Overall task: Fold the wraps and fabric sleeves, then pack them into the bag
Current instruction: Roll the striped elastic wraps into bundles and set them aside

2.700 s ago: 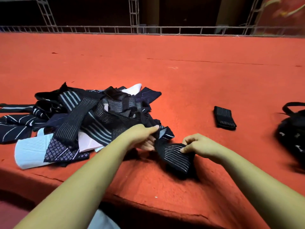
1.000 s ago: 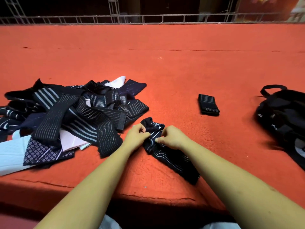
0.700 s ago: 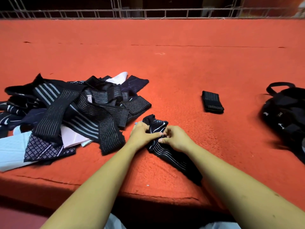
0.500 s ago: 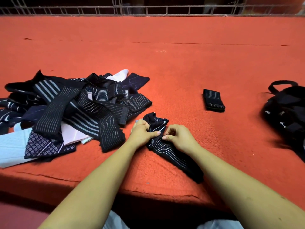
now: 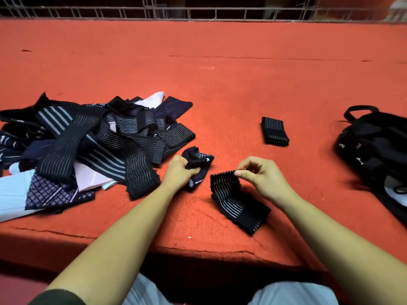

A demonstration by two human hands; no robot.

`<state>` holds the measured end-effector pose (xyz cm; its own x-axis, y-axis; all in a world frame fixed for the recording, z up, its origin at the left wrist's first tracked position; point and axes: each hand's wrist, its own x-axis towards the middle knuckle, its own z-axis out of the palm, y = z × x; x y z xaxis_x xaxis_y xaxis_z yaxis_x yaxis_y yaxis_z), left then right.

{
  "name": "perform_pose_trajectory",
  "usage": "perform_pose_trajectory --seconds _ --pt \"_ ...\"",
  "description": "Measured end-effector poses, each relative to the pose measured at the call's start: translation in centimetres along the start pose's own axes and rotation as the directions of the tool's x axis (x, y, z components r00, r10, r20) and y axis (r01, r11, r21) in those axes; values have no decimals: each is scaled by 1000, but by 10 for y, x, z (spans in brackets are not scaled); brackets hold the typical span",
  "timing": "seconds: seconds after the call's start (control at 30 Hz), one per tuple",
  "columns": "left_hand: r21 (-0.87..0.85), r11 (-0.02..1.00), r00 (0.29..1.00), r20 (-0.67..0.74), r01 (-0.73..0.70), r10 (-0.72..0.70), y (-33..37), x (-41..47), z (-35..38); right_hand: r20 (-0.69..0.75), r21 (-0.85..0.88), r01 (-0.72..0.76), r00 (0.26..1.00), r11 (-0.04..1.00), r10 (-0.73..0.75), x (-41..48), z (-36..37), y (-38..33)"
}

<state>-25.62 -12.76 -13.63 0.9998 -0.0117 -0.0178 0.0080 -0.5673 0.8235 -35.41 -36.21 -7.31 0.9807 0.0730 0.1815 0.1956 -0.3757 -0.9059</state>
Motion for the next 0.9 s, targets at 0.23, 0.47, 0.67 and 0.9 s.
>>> perform_pose_trajectory --seconds 0.23,0.47,0.67,0.9 --pt "112 994 999 -33 -18 22 31 -4 -13 38 399 -143 990 906 139 7 -29 -50" --pt "-507 844 780 452 -175 433 109 -45 -27 309 597 -223 950 770 35 22 -41 -125" --pt "-723 691 706 495 12 506 121 -65 -13 345 487 -226 937 844 52 39 -61 -139" --pt "-720 687 906 222 -97 361 137 -63 -20 340 316 -408 891 857 299 40 -69 -109"
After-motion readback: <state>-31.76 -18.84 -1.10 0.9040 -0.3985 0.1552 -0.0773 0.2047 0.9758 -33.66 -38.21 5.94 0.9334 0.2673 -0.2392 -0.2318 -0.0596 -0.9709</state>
